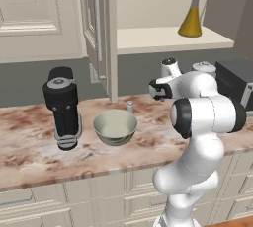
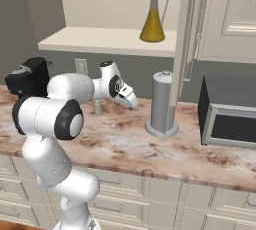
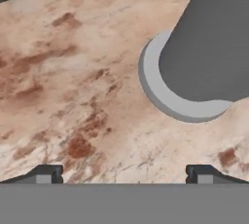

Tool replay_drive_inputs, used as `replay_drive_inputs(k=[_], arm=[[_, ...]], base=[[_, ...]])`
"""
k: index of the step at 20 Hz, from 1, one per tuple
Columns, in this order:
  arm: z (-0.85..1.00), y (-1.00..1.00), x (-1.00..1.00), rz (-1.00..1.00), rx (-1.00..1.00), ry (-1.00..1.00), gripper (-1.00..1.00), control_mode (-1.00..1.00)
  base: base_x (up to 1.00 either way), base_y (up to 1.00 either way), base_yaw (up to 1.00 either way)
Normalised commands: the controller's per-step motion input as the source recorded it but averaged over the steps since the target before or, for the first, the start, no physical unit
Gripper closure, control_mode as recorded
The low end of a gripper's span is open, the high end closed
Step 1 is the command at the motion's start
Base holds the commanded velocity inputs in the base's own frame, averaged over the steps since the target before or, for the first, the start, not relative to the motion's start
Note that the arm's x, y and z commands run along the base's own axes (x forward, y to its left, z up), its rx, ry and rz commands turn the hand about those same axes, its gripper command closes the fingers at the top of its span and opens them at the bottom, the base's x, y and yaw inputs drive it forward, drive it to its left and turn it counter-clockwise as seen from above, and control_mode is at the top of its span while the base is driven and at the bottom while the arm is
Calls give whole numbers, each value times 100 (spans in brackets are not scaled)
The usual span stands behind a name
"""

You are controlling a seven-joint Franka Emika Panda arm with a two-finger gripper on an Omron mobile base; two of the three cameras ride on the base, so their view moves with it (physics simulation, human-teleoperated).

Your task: Retrieve the bottle and the shaker from the cabinet and place them next to the mixing bowl on the counter. Then add garlic from the fridge to the mixing bowl.

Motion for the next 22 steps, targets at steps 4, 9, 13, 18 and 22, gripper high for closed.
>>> replay_drive_inputs(k=[4, 9, 13, 18, 22], arm=[[0, -4, -64, -24, -8, -26, -100, -100], [21, -3, -30, -6, -8, -16, -100, -100], [50, -5, -28, -5, -7, -3, -100, -100], [92, -8, -10, -4, -4, 8, -100, -100], [62, -12, -33, 0, -9, -10, -100, -100]], base=[[0, 0, 0], [0, 0, 0], [0, 0, 0], [0, 0, 0], [0, 0, 0]])
